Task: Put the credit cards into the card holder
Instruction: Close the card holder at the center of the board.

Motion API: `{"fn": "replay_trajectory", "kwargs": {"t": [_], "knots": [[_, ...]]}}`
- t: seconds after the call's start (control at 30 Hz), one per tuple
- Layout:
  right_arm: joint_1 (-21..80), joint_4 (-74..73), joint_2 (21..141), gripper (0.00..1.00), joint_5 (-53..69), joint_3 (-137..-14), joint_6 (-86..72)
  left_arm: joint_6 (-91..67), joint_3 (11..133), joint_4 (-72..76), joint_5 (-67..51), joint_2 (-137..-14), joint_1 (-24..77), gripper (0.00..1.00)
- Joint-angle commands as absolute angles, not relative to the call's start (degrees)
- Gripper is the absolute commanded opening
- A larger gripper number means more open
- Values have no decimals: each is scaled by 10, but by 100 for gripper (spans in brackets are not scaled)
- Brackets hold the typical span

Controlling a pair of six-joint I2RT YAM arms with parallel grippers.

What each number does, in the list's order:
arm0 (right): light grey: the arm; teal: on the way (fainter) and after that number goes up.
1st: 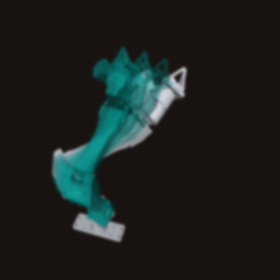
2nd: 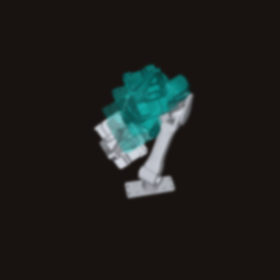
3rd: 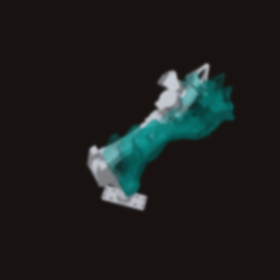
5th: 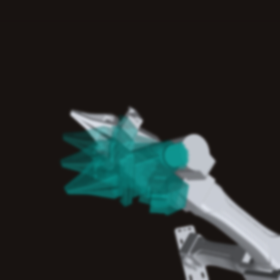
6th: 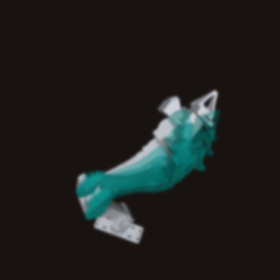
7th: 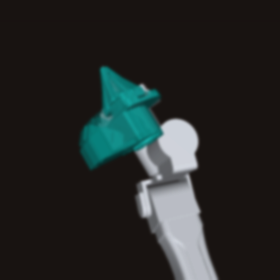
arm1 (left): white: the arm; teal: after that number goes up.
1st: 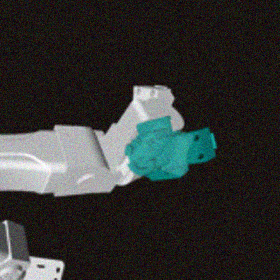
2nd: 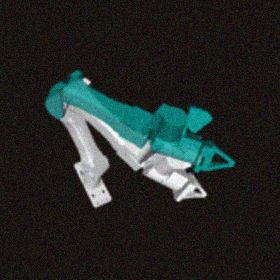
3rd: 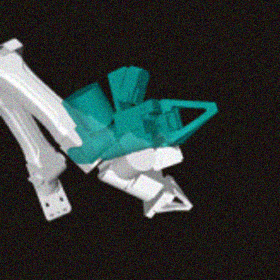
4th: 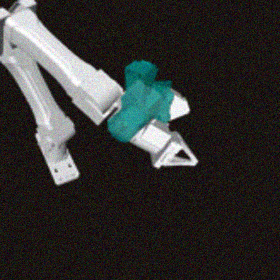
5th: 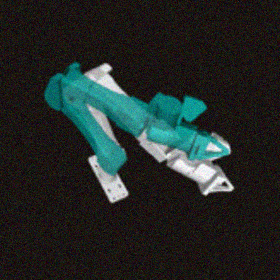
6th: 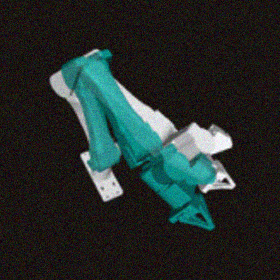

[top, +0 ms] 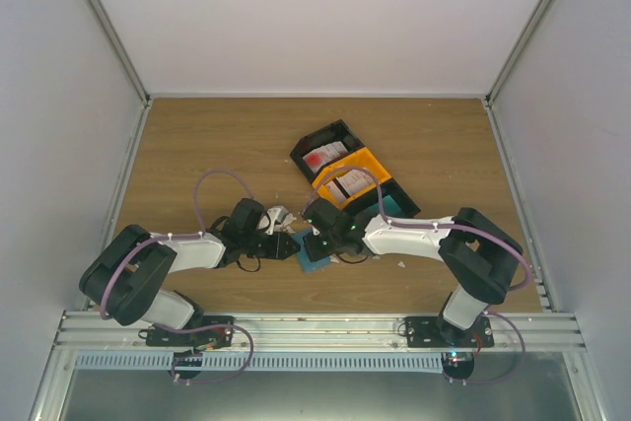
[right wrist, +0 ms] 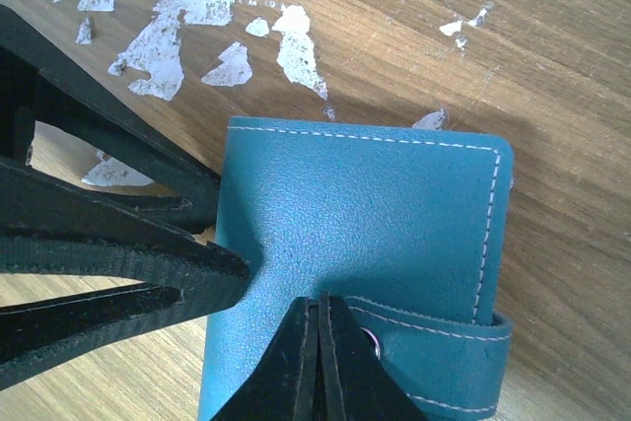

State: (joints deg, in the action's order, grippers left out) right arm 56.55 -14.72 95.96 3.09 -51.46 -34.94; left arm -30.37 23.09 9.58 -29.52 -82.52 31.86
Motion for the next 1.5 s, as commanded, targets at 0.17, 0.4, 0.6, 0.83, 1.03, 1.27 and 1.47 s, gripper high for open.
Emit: {"fn": "replay_trajectory", "kwargs": {"t": [0.17,0.4,0.6,0.83,1.03,1.27,1.47], "knots": [[570,-154,884,21,14,-518,-347,-294,225,69,-281,-828,324,32],[567,-173,888,25,-30,-504,-347,-294,229,66,-279,-829,324,34],[571,-172,922,14,-17,-511,-329,-295,228,68,-279,-831,324,33],[570,-181,950,11,-16,-515,-329,-295,228,68,-279,-832,324,33],[574,-179,967,11,-2,-507,-337,-292,231,63,-278,-833,324,33],[581,-178,997,10,12,-484,-353,-289,234,61,-276,-834,324,32],[599,-200,1020,7,2,-466,-355,-292,233,61,-270,-828,324,32]]}}
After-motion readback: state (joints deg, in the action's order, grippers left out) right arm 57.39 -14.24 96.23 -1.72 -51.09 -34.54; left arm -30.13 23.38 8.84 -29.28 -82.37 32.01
